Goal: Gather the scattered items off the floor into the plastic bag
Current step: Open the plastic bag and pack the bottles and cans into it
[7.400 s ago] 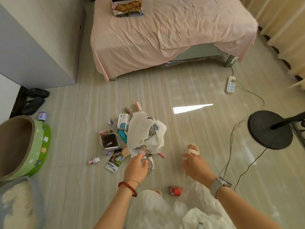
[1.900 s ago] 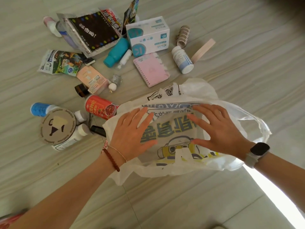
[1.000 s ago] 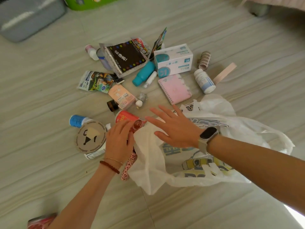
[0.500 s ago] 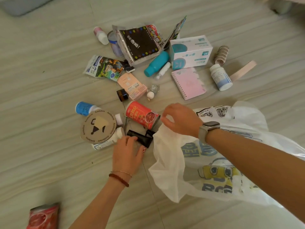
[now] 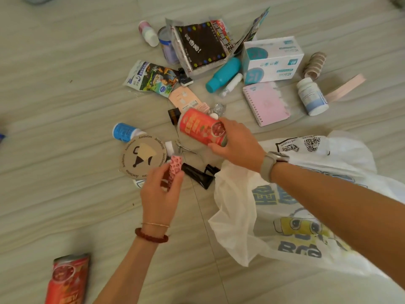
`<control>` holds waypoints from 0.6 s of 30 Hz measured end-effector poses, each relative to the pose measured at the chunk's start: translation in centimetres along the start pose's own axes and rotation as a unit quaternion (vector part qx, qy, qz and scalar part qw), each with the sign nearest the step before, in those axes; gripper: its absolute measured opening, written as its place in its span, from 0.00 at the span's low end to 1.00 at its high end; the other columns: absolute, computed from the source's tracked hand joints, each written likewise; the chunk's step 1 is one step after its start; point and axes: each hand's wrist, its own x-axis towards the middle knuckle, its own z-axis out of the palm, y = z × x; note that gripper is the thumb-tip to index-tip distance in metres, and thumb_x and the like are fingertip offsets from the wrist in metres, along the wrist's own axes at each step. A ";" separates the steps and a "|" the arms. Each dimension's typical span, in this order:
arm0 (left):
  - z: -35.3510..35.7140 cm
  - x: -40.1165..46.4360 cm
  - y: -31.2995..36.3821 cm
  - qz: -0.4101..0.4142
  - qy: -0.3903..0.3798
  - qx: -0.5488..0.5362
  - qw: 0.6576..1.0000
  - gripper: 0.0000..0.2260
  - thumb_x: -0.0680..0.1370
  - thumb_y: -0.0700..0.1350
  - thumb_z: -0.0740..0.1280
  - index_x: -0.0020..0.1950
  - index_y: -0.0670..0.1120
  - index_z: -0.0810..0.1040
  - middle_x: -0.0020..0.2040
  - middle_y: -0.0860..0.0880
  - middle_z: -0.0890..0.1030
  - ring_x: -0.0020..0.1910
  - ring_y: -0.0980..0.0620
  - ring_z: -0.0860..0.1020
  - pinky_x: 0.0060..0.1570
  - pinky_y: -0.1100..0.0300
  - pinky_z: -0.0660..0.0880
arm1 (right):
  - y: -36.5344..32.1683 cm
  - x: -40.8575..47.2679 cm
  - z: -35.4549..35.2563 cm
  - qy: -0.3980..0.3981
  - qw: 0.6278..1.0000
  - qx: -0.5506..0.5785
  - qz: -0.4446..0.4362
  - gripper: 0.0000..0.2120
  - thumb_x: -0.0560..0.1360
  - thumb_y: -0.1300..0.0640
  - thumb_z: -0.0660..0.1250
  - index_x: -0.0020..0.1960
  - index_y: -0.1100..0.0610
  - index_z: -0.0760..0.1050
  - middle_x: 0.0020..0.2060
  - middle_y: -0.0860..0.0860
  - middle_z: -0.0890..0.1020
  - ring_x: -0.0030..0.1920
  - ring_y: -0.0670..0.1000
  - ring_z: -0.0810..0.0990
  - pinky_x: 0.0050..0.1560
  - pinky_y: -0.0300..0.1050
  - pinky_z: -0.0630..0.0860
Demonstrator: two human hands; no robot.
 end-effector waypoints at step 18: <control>12.6 -3.8 8.8 0.541 -0.185 0.321 0.755 0.05 0.70 0.48 0.68 0.38 0.47 0.77 0.32 0.52 0.80 0.35 0.49 0.77 0.46 0.57 0.63 | 15.1 -25.1 -8.1 0.033 0.992 -0.118 0.044 0.35 0.63 0.40 0.68 0.62 0.58 0.64 0.51 0.59 0.79 0.50 0.50 0.72 0.49 0.45 0.74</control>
